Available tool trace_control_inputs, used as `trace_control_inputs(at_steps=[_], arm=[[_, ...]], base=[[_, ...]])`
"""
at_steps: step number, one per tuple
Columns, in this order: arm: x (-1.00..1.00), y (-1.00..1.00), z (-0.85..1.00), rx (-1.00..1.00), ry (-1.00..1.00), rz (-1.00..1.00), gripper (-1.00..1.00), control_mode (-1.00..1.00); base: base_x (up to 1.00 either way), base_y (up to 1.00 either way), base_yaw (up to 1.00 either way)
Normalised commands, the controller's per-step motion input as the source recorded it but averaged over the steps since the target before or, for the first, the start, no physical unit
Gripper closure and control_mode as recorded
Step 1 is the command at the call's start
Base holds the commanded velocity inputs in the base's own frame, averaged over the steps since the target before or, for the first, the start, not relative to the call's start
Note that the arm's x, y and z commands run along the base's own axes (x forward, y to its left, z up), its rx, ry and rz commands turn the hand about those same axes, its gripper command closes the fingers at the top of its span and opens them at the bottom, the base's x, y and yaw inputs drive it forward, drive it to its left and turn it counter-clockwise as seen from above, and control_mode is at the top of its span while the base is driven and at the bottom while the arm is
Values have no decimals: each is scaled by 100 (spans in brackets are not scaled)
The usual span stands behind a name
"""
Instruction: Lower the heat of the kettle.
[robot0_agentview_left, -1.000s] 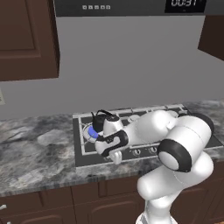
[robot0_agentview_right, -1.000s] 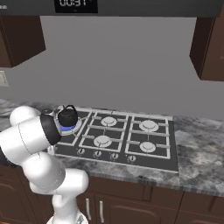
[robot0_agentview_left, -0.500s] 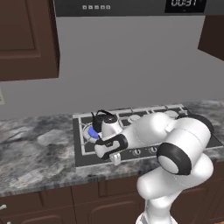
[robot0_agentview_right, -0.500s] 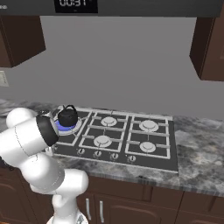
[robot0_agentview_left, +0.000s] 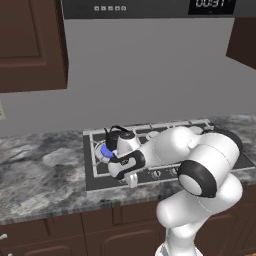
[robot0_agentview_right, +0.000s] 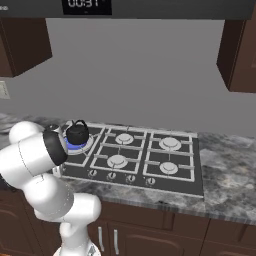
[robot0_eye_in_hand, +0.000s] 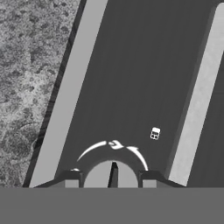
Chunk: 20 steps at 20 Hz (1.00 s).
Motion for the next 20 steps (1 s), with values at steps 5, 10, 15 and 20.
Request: trace_control_inputs(at_steps=[5, 10, 15, 20], arm=[[7, 0, 5, 8, 19, -33, 100, -100], [2, 9, 5, 11, 14, -33, 100, -100], [0, 17, 3, 7, 13, -34, 100, -100], [-1, 38, 0, 0, 9, -45, 100, -100]], base=[[0, 0, 0], [0, 0, 0], [0, 0, 0], [0, 0, 0]])
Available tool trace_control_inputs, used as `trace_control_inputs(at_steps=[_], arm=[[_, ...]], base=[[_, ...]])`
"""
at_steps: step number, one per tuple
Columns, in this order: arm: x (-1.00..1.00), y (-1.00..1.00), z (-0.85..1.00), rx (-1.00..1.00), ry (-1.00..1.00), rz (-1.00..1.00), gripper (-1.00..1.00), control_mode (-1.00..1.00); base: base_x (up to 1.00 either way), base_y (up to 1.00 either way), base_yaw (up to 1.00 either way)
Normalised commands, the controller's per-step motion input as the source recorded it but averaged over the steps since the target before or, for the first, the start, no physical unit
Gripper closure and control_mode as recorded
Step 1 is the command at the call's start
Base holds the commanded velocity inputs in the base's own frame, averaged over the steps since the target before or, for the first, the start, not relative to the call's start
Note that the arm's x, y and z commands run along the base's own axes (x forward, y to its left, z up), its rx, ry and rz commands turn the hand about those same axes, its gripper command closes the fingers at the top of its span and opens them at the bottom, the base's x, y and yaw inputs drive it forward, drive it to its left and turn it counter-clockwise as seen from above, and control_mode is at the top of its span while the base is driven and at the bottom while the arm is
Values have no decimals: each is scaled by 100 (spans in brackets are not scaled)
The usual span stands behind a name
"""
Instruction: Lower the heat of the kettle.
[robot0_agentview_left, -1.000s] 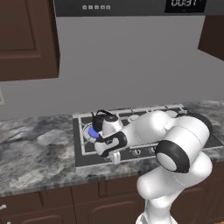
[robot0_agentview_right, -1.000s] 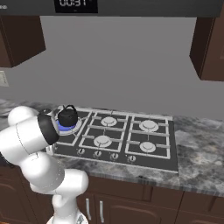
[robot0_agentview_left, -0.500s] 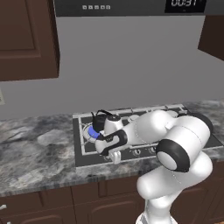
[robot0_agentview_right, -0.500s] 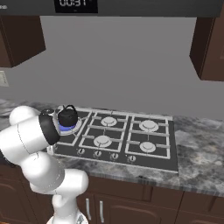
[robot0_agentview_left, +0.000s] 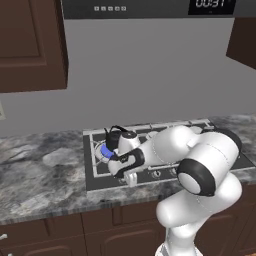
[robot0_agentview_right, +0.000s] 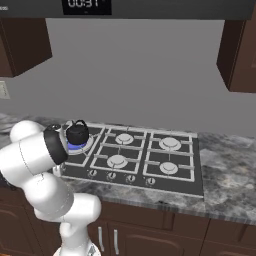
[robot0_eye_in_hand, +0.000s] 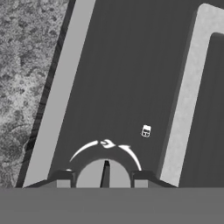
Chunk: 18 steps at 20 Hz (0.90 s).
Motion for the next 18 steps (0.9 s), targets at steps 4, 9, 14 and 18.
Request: trace_control_inputs(at_steps=[4, 9, 14, 18], arm=[[-6, 21, -14, 0, 0, -43, 100, -100], [-5, 20, -10, 8, 0, -48, 100, -100], [-11, 22, -5, 16, 0, -56, 100, -100], [-22, 17, -11, 18, 0, -61, 100, -100]], base=[[0, 0, 0], [0, 0, 0], [0, 0, 0], [0, 0, 0]])
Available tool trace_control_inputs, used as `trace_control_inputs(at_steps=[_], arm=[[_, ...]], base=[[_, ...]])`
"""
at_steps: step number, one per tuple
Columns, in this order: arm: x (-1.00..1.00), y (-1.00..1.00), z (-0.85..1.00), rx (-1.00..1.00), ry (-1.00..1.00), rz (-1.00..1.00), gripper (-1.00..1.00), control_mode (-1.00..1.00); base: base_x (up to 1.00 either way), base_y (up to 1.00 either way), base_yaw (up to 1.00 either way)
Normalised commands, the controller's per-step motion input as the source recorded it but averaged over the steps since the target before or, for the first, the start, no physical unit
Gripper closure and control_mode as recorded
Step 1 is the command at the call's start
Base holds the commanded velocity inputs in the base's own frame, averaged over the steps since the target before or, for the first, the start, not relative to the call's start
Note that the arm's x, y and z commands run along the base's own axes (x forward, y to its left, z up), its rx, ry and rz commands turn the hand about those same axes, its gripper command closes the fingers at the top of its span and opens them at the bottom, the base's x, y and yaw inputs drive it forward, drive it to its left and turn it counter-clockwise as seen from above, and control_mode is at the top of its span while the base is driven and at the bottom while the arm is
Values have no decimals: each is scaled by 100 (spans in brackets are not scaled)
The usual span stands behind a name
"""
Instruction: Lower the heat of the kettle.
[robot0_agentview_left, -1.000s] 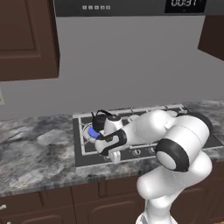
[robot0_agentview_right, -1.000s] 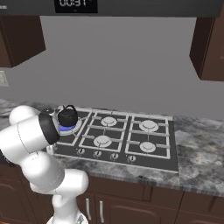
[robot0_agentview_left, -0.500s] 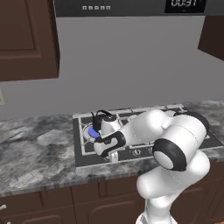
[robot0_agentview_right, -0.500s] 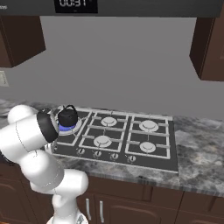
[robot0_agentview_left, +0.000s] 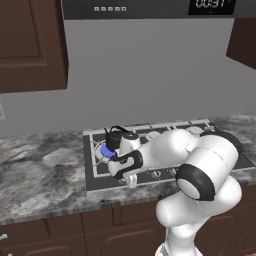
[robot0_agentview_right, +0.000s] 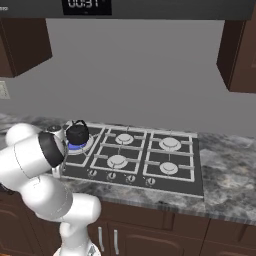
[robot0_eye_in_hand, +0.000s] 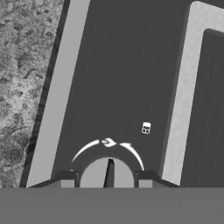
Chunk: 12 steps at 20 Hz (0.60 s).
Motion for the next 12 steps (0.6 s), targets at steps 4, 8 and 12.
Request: trace_control_inputs(at_steps=[4, 8, 12], arm=[[-13, 24, -15, 12, -1, -67, 100, -100], [-2, 36, -21, 7, -8, -70, 100, -100], [-3, 41, -12, 10, -1, -69, 100, -100]], base=[[0, 0, 0], [0, 0, 0], [0, 0, 0]])
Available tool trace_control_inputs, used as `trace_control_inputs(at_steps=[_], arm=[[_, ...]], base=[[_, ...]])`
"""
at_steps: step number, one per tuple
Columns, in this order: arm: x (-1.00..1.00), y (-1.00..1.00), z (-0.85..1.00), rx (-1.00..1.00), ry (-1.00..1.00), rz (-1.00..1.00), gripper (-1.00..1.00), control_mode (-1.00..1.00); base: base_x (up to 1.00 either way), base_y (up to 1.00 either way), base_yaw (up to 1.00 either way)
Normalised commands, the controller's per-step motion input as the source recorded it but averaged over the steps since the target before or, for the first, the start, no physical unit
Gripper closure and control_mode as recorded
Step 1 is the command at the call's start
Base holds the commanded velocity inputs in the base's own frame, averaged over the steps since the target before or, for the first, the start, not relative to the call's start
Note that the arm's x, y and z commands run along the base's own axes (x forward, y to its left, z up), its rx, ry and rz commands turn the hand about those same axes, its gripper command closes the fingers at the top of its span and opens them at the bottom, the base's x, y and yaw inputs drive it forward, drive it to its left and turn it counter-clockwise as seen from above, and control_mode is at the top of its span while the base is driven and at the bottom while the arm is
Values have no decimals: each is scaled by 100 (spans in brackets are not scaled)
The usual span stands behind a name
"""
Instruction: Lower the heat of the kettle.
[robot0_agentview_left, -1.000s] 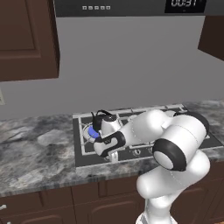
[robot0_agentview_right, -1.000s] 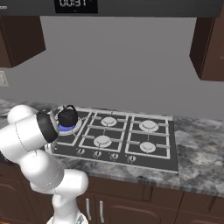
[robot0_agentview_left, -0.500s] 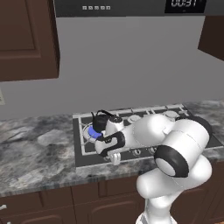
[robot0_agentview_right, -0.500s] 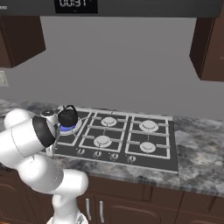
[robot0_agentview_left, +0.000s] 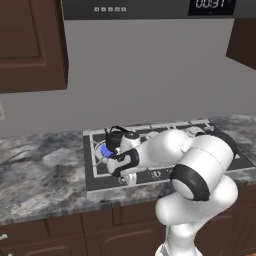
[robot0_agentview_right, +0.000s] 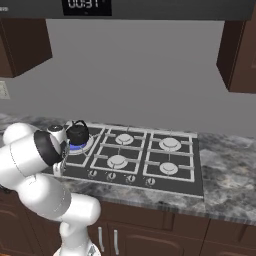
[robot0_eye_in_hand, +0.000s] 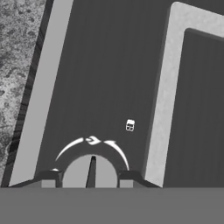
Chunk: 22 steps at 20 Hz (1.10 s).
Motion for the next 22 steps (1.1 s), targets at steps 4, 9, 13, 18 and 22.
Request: trace_control_inputs(at_steps=[4, 9, 13, 18, 22], arm=[[-24, 39, -14, 10, 0, -71, 100, -100], [-27, 29, -14, 10, 0, -70, 100, -100], [-20, 40, -12, 6, 3, -73, 100, -100], [-14, 43, -7, 5, 9, -75, 100, -100], [-10, 43, 0, 5, 10, -75, 100, -100]], base=[[0, 0, 0], [0, 0, 0], [0, 0, 0], [0, 0, 0], [0, 0, 0]])
